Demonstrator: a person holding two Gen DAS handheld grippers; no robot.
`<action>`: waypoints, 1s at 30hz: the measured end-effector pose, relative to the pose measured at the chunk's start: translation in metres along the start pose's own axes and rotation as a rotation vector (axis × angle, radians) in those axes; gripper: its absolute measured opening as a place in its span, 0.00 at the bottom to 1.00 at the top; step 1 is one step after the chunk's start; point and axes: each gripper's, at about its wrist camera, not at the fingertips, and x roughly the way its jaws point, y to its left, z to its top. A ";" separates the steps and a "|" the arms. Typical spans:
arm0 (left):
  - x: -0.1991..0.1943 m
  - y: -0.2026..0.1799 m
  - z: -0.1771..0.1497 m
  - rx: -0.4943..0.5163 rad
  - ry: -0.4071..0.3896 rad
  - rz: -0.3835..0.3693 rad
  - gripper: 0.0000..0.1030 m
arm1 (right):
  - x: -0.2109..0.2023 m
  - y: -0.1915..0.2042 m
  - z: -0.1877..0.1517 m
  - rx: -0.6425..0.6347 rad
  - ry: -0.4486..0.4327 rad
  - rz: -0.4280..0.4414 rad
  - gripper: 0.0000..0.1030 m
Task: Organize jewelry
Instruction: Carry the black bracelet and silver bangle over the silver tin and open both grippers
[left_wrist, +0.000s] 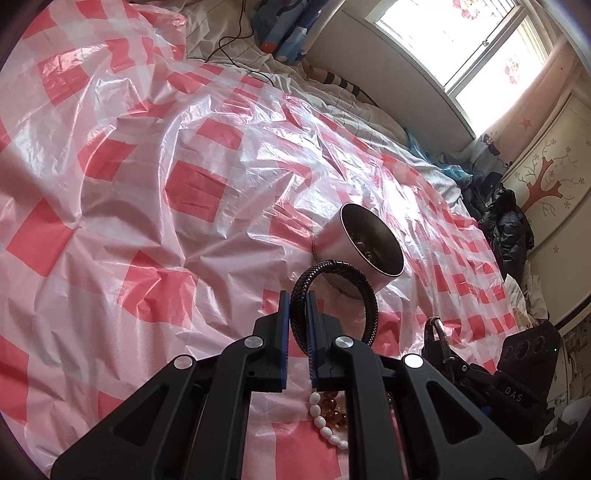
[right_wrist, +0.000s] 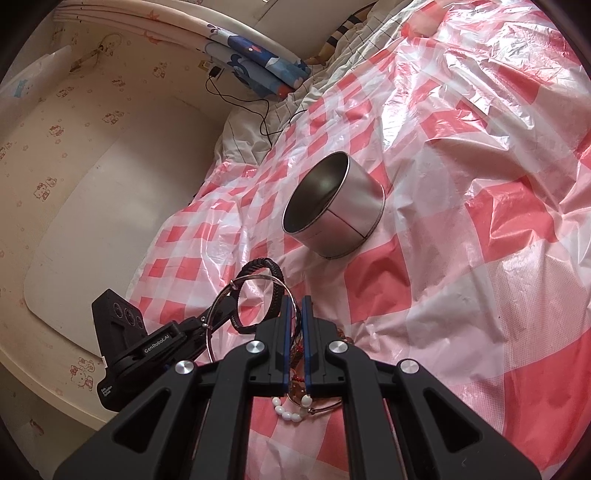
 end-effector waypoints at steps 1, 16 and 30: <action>0.000 0.000 0.000 0.001 0.001 0.000 0.07 | 0.000 0.000 0.000 0.001 0.000 0.001 0.06; 0.008 -0.019 0.010 0.057 -0.001 -0.033 0.07 | -0.004 0.004 0.014 0.002 -0.023 -0.001 0.06; 0.062 -0.068 0.059 0.173 -0.009 -0.027 0.07 | 0.014 0.016 0.089 -0.103 -0.077 -0.133 0.06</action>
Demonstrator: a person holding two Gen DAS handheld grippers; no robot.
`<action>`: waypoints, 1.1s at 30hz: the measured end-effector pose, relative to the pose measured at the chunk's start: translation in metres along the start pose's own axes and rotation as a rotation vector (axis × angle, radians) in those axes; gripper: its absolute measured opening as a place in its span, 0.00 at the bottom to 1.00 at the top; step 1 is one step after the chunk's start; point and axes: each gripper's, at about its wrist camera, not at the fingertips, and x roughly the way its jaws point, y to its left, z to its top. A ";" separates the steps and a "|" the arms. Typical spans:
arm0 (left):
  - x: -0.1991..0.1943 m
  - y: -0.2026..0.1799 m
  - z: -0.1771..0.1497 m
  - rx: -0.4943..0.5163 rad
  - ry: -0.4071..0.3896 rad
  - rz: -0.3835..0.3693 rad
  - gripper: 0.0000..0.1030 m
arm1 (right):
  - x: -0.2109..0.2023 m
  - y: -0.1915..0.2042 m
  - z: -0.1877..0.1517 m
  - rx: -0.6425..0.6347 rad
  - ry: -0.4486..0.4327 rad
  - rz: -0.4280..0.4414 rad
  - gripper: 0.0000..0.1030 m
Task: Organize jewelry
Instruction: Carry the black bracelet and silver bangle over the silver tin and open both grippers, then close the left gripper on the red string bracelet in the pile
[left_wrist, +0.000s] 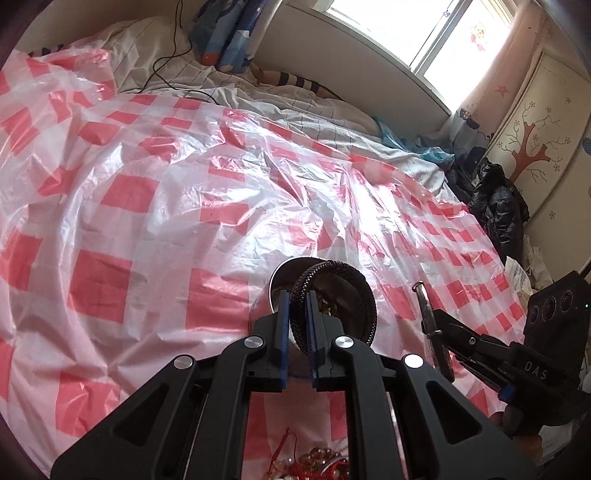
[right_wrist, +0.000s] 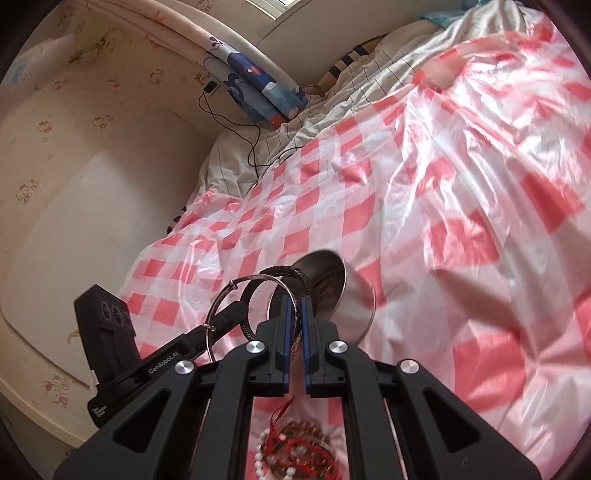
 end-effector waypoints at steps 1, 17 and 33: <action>0.007 -0.001 0.006 0.005 0.004 0.008 0.07 | 0.005 0.000 0.005 -0.008 0.000 -0.014 0.06; 0.012 0.007 0.007 -0.038 0.069 0.081 0.51 | 0.061 0.013 0.019 -0.145 0.050 -0.161 0.06; -0.040 0.026 -0.013 -0.036 0.047 0.096 0.57 | 0.019 0.032 0.011 -0.204 -0.016 -0.208 0.48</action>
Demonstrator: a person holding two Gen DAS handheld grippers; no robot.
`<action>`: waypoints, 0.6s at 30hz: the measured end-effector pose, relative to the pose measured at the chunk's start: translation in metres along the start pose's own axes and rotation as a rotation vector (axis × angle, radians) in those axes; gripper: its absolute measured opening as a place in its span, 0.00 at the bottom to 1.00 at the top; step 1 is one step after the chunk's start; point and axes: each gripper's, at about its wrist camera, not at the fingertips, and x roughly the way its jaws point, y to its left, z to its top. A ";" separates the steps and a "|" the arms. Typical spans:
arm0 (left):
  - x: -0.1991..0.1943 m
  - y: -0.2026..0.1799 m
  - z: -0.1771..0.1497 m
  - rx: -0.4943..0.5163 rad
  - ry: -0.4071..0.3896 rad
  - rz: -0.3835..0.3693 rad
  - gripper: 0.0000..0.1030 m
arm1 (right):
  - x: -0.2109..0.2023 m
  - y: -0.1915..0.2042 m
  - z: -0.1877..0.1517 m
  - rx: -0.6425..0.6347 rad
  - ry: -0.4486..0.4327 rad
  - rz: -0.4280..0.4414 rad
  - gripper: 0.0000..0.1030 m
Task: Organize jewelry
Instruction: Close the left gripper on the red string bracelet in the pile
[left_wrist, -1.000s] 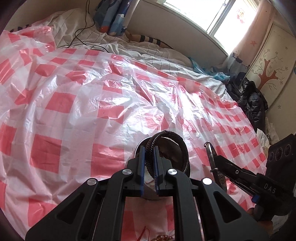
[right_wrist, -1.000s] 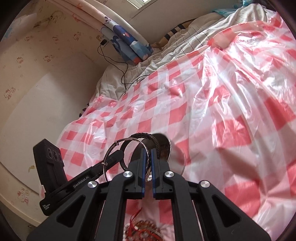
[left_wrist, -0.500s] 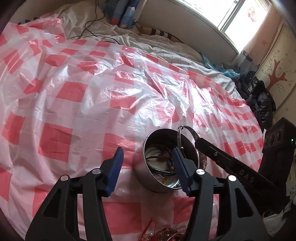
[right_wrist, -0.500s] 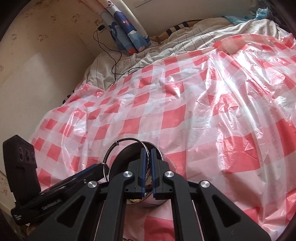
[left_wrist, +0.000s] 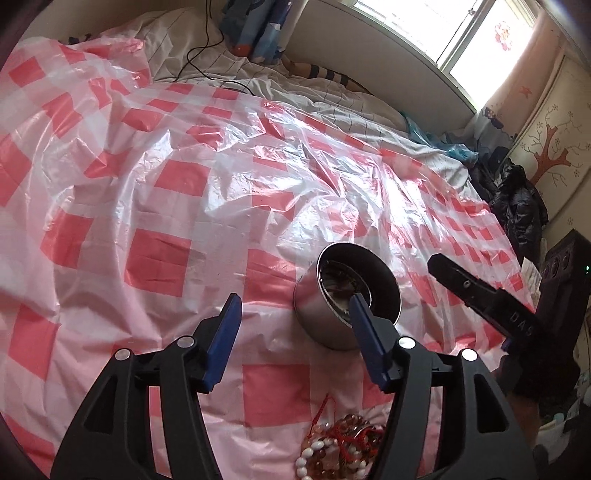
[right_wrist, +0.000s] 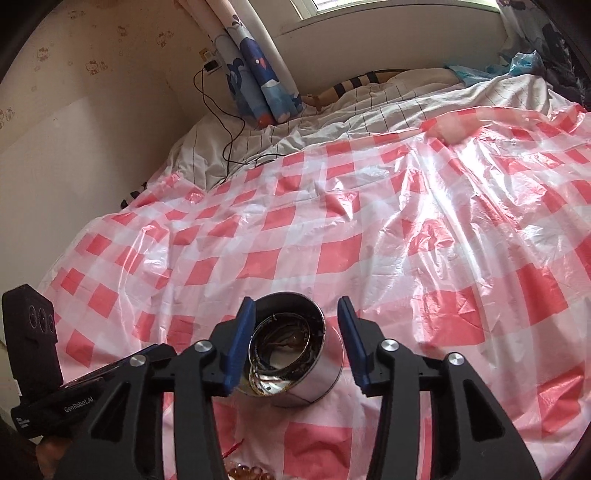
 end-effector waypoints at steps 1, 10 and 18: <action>-0.005 0.002 -0.005 0.006 -0.002 0.007 0.59 | -0.007 -0.002 -0.006 0.011 0.013 0.012 0.49; -0.010 -0.001 -0.061 0.062 0.146 -0.104 0.59 | -0.052 -0.020 -0.089 0.157 0.116 0.066 0.65; 0.013 -0.032 -0.077 0.118 0.216 -0.068 0.59 | -0.053 -0.036 -0.108 0.258 0.133 0.087 0.65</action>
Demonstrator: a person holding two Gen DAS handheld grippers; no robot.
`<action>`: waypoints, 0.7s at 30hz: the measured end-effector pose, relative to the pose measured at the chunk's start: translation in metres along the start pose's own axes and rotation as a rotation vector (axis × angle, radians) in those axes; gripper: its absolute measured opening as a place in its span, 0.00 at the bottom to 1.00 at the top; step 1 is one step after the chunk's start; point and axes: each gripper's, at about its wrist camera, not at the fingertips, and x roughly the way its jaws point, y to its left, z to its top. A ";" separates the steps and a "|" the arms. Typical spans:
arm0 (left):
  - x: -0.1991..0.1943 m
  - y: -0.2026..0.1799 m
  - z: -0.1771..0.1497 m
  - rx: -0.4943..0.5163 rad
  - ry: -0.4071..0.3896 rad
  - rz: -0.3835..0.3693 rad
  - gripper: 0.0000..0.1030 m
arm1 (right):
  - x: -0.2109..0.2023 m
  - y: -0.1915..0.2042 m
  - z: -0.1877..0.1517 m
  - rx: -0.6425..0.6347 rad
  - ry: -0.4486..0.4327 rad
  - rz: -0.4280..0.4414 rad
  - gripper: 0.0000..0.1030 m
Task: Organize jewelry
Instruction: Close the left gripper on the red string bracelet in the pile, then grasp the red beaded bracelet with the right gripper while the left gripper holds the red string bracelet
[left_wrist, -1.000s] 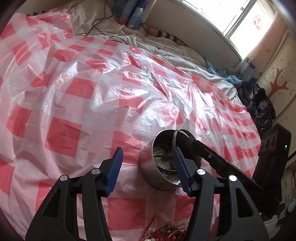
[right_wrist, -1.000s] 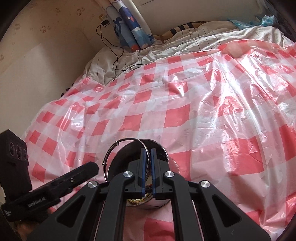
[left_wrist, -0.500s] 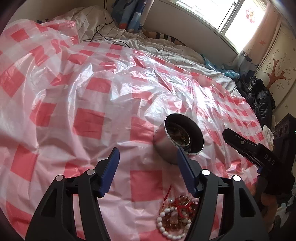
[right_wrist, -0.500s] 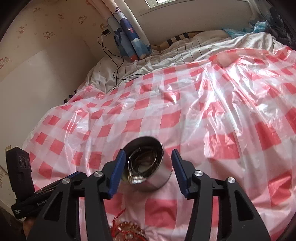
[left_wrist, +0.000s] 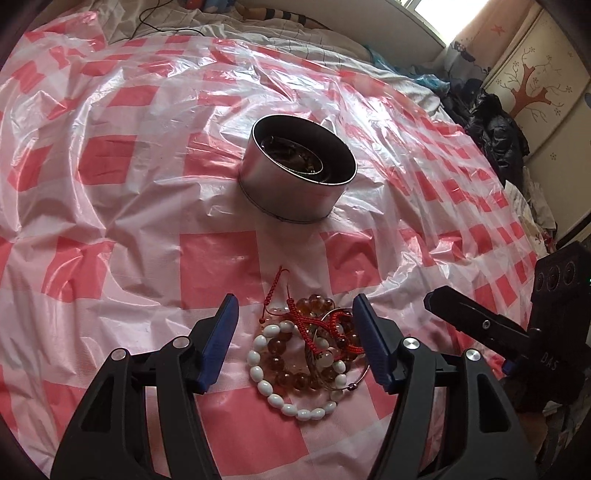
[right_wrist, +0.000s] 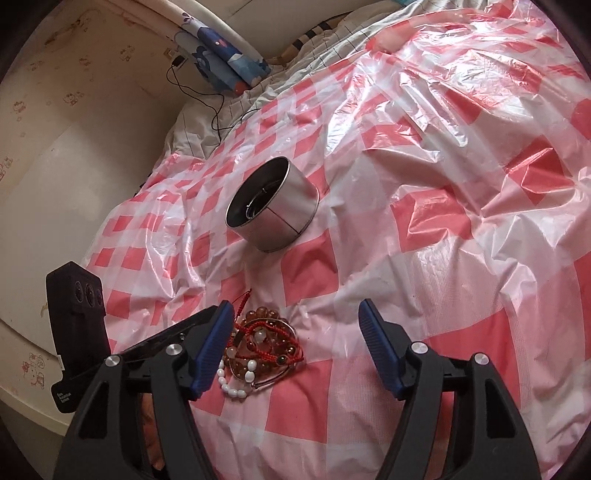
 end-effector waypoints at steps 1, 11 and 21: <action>0.004 -0.001 0.001 0.002 0.005 0.016 0.59 | 0.001 -0.002 -0.001 0.008 0.004 0.005 0.65; -0.011 0.016 0.010 -0.064 -0.041 -0.058 0.03 | 0.001 0.030 -0.026 -0.214 0.042 -0.099 0.65; -0.062 0.036 0.018 -0.135 -0.170 -0.164 0.03 | 0.017 0.065 -0.047 -0.464 0.002 -0.231 0.66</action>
